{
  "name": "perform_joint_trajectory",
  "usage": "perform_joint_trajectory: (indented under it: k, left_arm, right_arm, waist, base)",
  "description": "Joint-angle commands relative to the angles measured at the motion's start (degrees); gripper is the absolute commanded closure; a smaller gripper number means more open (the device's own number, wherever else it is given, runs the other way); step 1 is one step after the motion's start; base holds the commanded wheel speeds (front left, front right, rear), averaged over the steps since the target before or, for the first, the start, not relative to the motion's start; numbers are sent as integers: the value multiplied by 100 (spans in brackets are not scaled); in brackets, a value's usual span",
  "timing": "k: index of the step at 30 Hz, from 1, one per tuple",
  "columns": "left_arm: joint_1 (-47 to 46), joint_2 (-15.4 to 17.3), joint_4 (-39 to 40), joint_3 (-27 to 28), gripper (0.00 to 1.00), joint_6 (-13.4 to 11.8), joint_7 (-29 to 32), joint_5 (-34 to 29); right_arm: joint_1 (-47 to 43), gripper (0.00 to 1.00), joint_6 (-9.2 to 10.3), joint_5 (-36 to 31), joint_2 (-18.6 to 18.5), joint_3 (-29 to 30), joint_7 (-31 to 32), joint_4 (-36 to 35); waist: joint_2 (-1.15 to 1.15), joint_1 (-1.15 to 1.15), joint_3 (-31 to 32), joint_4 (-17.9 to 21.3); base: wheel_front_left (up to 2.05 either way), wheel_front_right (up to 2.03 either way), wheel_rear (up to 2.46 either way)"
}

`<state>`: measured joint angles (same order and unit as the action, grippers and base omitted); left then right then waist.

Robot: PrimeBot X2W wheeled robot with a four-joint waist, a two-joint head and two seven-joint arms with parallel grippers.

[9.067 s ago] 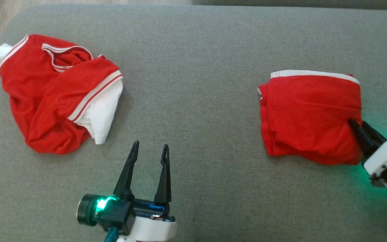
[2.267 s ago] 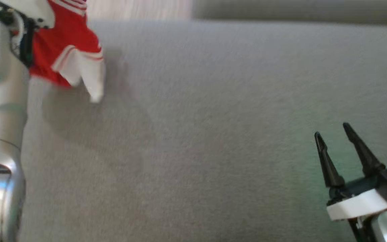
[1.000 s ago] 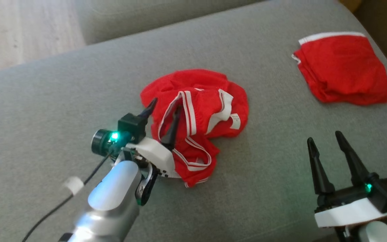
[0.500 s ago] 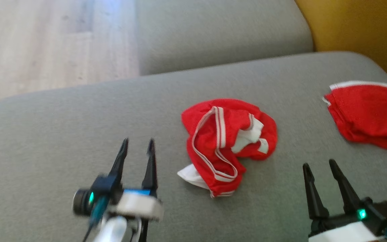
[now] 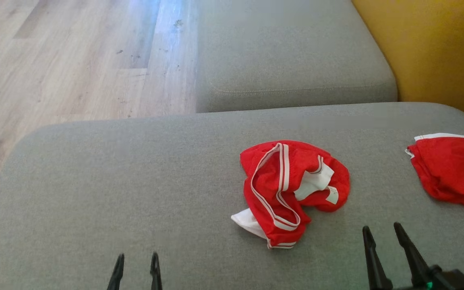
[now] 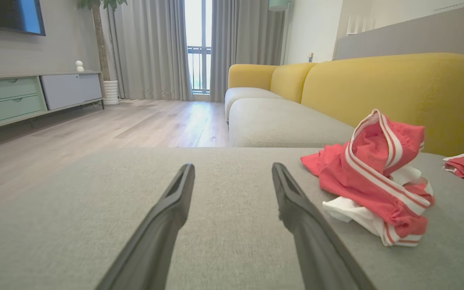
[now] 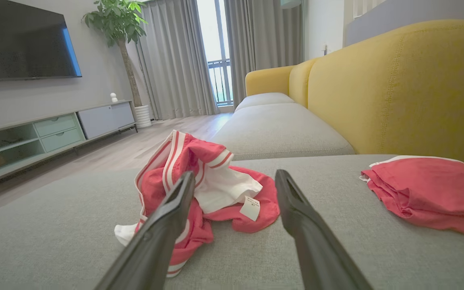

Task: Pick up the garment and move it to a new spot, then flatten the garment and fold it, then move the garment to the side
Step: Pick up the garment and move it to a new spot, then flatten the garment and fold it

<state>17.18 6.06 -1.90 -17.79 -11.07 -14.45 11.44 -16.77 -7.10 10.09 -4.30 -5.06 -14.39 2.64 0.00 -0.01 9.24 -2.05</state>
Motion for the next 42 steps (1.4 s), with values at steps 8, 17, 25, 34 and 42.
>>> perform_joint_trajectory:
  k: [8, 17, 25, 34, 42]
  left_arm:
    - [11, -225, 452, 247, 0, 119, -54, -455]
    - [-3, -280, 447, 458, 0, 205, -54, -542]
    - [4, -301, 447, 523, 0, 265, -54, -625]
    - [-19, -313, 431, 492, 0, 270, -54, -652]
    - [-51, -316, 423, 452, 0, 285, -54, -641]
  right_arm:
    - [116, 0, -39, -154, -35, -177, -61, -213]
    - [144, 0, -39, -158, -19, -220, -61, -228]
    - [130, 0, -39, -137, -20, -204, -61, -222]
    - [143, 0, -39, -99, -57, -216, -61, -200]
    - [193, 0, -39, -99, -83, -254, -61, -204]
  waist:
    - [0, 1, -29, -87]
    - [0, 1, -69, -85]
    - [0, 1, -75, -66]
    - [0, 1, -99, -72]
    - [0, 1, -198, -21]
  base:
    - [0, 0, 0]
    - [0, 0, 0]
    - [0, 0, 0]
    - [0, 0, 0]
    - [0, 0, 0]
